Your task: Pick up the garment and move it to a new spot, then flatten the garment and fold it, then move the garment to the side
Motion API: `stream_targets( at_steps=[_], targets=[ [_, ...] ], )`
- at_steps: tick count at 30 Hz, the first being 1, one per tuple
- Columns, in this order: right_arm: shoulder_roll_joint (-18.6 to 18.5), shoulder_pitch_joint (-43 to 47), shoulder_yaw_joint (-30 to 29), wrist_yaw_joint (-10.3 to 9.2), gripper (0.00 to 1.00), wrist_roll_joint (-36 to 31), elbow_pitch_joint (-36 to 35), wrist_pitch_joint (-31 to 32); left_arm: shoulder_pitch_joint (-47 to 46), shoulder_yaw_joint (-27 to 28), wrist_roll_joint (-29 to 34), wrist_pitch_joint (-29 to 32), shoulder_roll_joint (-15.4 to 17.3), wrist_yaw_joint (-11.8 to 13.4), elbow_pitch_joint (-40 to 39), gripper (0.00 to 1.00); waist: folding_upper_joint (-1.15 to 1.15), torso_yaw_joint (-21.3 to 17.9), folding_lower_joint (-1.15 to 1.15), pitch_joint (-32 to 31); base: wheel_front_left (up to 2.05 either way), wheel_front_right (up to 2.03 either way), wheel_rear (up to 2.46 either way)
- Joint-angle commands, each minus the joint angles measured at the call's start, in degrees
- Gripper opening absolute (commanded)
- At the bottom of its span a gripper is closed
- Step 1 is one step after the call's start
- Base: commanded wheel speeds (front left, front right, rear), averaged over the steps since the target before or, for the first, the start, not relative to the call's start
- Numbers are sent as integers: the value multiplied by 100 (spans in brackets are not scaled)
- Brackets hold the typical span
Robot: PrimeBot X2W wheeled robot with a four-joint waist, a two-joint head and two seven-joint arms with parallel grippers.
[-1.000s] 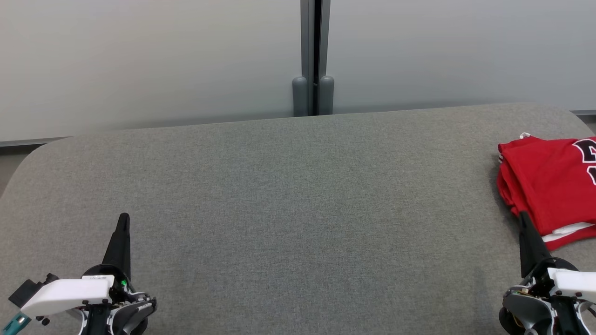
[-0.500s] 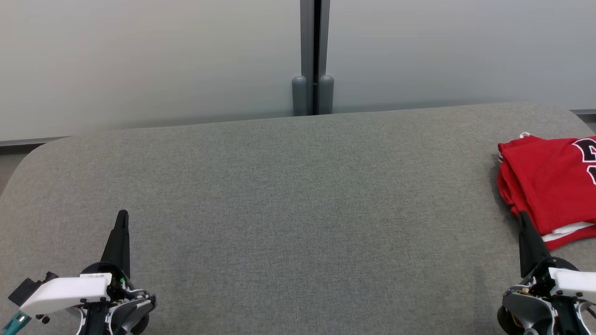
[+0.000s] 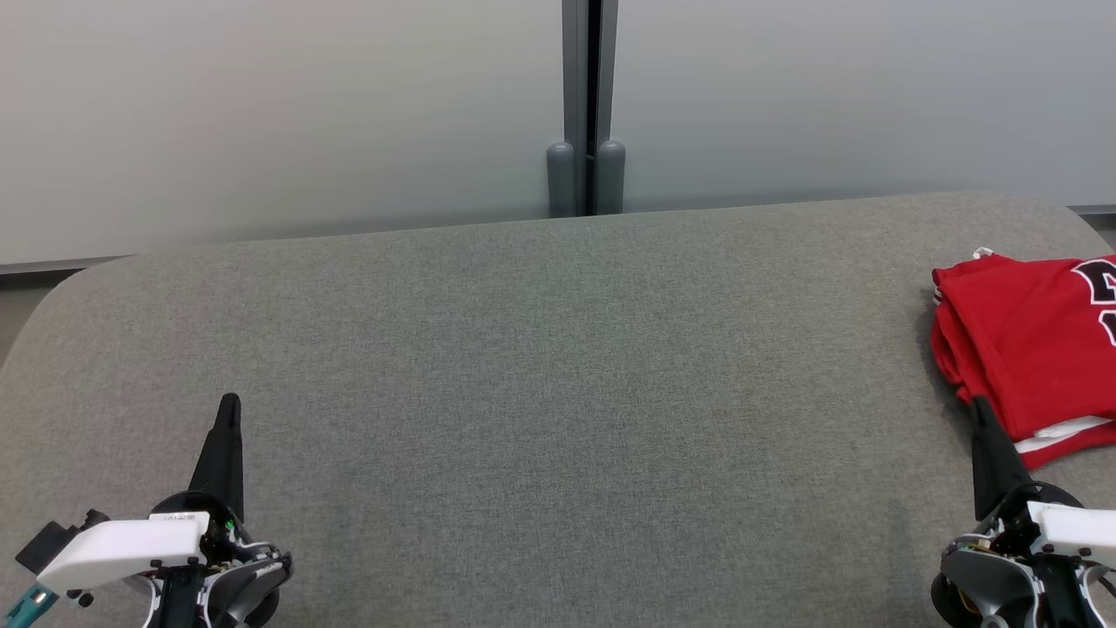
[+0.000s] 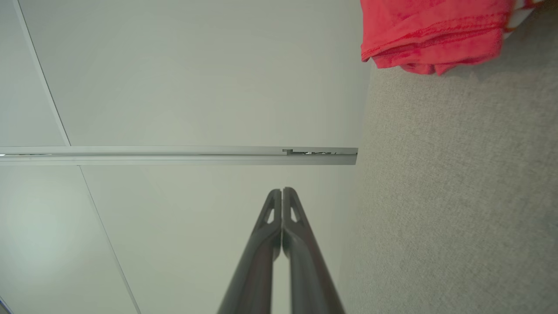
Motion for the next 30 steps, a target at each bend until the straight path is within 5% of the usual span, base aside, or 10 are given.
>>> stream_targets(
  at_steps=[1, 30],
  targets=[
    [-1, -58, -8, 2, 0, 18, 7, 30, -51, 21, -10, 21, 12, -31, 8, 0, 0, 0, 0, 0, 0, 0, 0],
    [2, -58, -12, 2, 0, 11, 8, 36, -51, 18, -12, 18, 12, -31, 6, 0, 0, 0, 0, 0, 0, 0, 0]
  ],
)
